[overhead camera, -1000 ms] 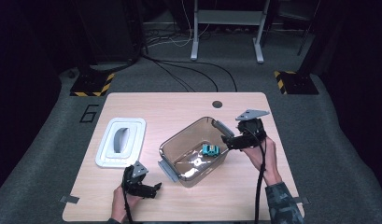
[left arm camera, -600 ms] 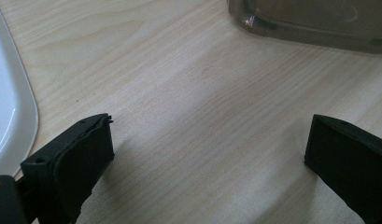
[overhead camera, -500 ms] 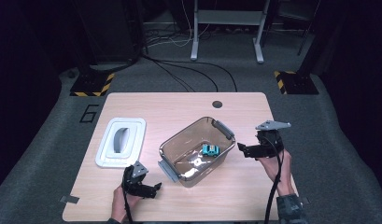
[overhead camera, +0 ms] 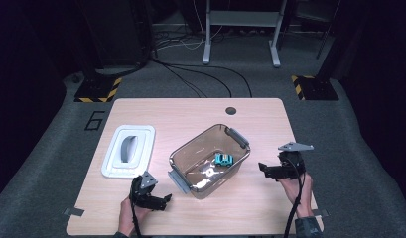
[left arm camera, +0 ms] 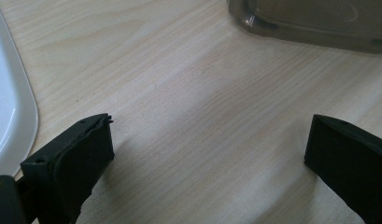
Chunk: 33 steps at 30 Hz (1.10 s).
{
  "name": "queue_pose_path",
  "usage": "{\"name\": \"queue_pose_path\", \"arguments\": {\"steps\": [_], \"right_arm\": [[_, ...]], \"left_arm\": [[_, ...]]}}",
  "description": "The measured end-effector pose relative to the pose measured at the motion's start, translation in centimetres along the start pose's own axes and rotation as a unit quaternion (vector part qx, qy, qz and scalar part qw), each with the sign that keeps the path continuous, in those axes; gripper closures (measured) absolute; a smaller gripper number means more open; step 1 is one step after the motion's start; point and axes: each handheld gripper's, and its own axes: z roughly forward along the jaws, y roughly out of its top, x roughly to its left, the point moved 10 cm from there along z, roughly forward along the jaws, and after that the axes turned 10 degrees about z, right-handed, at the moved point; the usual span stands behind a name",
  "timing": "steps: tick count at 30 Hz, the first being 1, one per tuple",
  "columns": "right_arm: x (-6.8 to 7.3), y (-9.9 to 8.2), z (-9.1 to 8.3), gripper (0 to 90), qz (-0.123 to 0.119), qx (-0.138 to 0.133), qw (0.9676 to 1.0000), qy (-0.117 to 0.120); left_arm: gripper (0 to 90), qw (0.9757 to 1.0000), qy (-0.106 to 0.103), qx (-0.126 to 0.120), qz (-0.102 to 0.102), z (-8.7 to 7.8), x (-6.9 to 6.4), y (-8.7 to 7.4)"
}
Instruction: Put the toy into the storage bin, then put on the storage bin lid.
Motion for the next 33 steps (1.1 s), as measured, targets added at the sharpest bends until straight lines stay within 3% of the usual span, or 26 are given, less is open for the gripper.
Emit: {"name": "queue_pose_path", "arguments": {"steps": [8,17,28,33], "right_arm": [[-0.9,-3.1,2.3,6.0,0.019,0.020,0.9996,-0.003],[-1.8,-5.3,3.8,3.5,0.043,0.026,0.9987,-0.008],[-2.9,-6.3,4.7,1.4,0.034,0.035,0.9974,-0.054],[-3.3,-6.6,5.1,1.0,0.029,0.028,0.9973,-0.062]], "left_arm": [[0.9,1.0000,-0.001,0.000,0.000,0.0,0.0,0.0],[0.9,1.0000,-0.002,0.002,0.000,0.0,0.0,0.0],[0.8,1.0000,-0.001,-0.001,-0.002,0.0,0.0,0.0],[0.8,1.0000,-0.001,0.001,-0.002,0.0,0.0,0.0]]}}
